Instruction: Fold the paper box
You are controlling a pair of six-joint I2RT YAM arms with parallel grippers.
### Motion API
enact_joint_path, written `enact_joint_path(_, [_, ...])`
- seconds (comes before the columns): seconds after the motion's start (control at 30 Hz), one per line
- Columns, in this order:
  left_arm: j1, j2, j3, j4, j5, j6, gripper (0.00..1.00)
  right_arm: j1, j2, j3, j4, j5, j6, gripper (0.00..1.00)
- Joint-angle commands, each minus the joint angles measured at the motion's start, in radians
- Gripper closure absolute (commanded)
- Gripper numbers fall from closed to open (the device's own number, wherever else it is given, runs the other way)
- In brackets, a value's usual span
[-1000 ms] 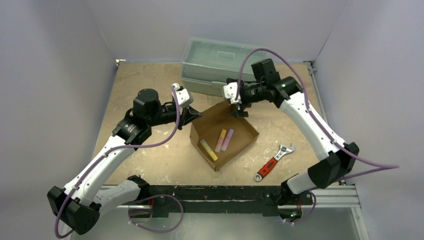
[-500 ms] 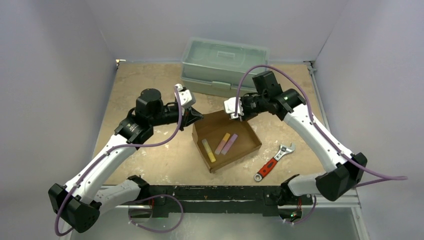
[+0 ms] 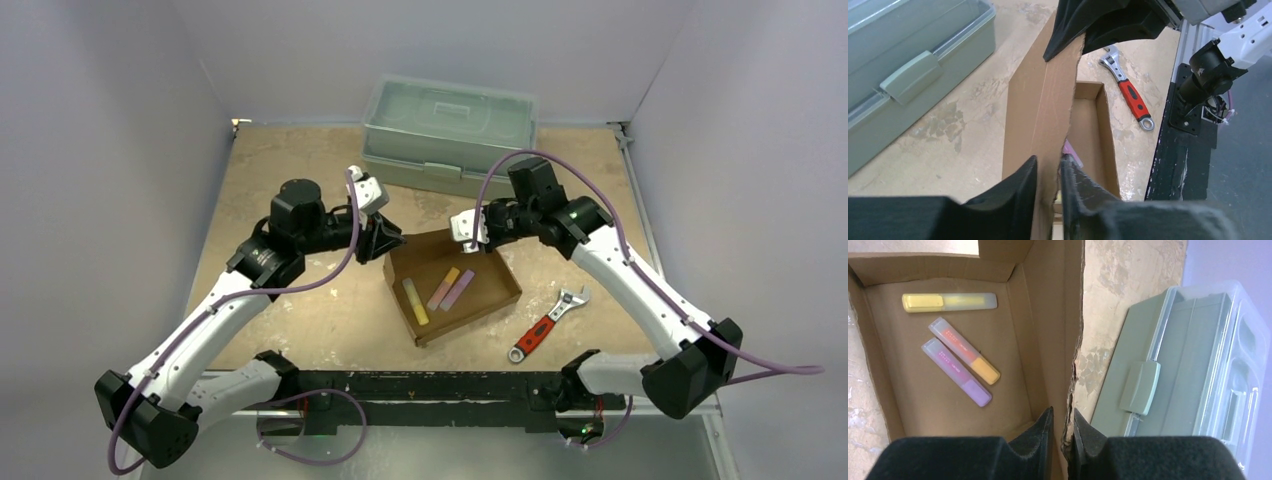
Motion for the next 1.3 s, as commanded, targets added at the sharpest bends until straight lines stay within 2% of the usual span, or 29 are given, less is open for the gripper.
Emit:
enact_joint_path(0.0, [0.003,-0.033,-0.004,0.003,-0.056,-0.095,0.72,0.008,-0.006,-0.061,-0.081,0.033,0.024,0.82])
enact_joint_path(0.17, [0.002,-0.080,0.036,0.030,-0.143,-0.173,0.57,0.008,-0.017,-0.086,-0.071,0.042,0.028,0.83])
enact_joint_path(0.27, [0.002,-0.129,0.062,0.022,-0.245,-0.211,0.52,0.008,-0.017,-0.090,-0.068,0.047,0.029,0.84])
enact_joint_path(0.37, [0.002,-0.206,0.065,-0.006,-0.397,-0.247,0.51,0.008,-0.010,-0.086,-0.063,0.047,0.029,0.84])
enact_joint_path(0.43, [0.002,-0.275,0.049,-0.051,-0.571,-0.297,0.51,0.007,-0.002,-0.080,-0.063,0.045,0.029,0.84])
enact_joint_path(0.53, [0.002,-0.416,-0.043,-0.130,-0.834,-0.424,0.56,0.008,0.007,-0.073,-0.061,0.040,0.031,0.84])
enact_joint_path(0.6, [0.003,-0.506,-0.129,-0.166,-0.906,-0.512,0.60,0.007,0.012,-0.068,-0.061,0.037,0.032,0.84])
enact_joint_path(0.73, [0.002,-0.594,-0.326,-0.177,-0.824,-0.688,0.64,0.008,0.024,-0.060,-0.062,0.035,0.032,0.84])
enact_joint_path(0.87, [0.002,-0.559,-0.588,0.089,-0.572,-0.890,0.74,0.007,0.031,-0.058,-0.060,0.031,0.038,0.84])
enact_joint_path(0.97, [0.002,-0.460,-0.714,0.321,-0.473,-0.977,0.85,0.007,0.032,-0.057,-0.061,0.031,0.041,0.84])
enact_joint_path(1.1, [0.002,-0.321,-0.757,0.452,-0.457,-1.012,0.92,0.008,0.031,-0.059,-0.061,0.030,0.043,0.84])
enact_joint_path(1.27, [0.002,-0.210,-0.768,0.580,-0.433,-1.037,0.95,0.007,0.037,-0.058,-0.057,0.026,0.044,0.84])
